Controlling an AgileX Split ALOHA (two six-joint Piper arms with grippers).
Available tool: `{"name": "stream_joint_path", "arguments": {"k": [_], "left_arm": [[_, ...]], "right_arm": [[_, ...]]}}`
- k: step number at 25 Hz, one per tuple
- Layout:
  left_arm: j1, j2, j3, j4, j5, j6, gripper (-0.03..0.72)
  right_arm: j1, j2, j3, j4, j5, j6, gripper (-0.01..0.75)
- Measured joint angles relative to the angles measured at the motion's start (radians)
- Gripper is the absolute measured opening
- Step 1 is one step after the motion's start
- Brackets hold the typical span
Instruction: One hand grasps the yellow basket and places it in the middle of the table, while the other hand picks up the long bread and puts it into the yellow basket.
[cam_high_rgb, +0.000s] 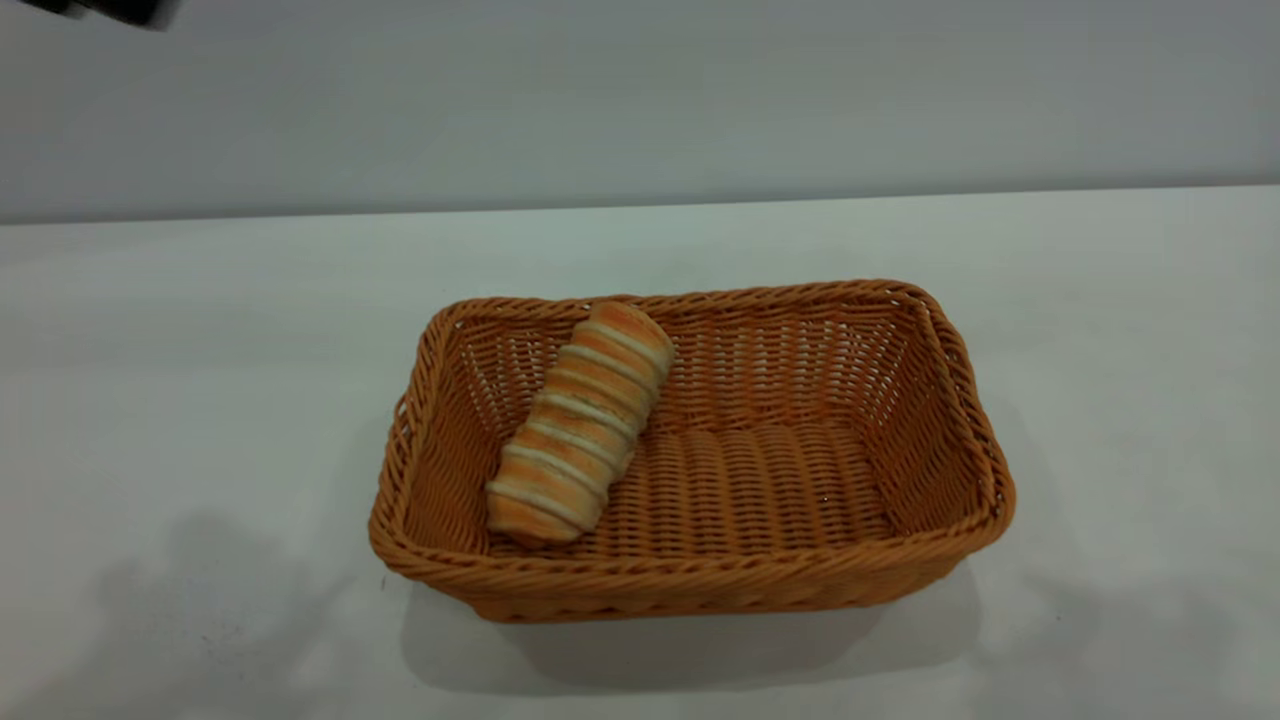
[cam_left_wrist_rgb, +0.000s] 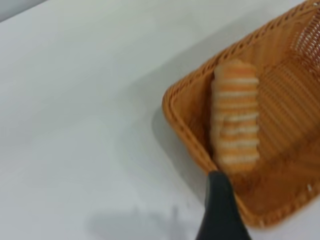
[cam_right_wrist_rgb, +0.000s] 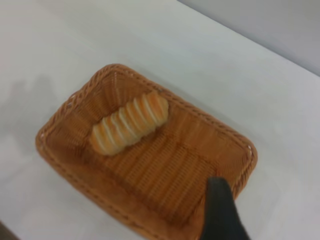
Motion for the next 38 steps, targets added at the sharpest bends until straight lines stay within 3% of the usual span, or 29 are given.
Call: {"name": "stream_joint_path", "arguments": {"k": [8,20,26,34,38], "left_arm": [[0.081,-0.247,0.000,0.009,0.309,0.001,0.536],[0.081,-0.570,0.000,0.084,0.555,-0.134,0.536],[0.081,-0.723,0.000,0.152,0.562,-0.240,0.535],[0.081,-0.886,0.060,0.175,0.562,-0.300,0.534],[0.081,-0.958,0.135,0.176,0.562,-0.309,0.534]], "right_arm": [[0.000,-0.146,0.000,-0.036,0.222,0.034,0.530],[0.000,-0.394,0.000,-0.060,0.438,0.155,0.530],[0.000,-0.542,0.062,-0.064,0.473,0.219,0.530],[0.000,-0.752,0.296,-0.123,0.469,0.239,0.530],[0.000,-0.841,0.414,-0.152,0.410,0.262,0.530]]}}
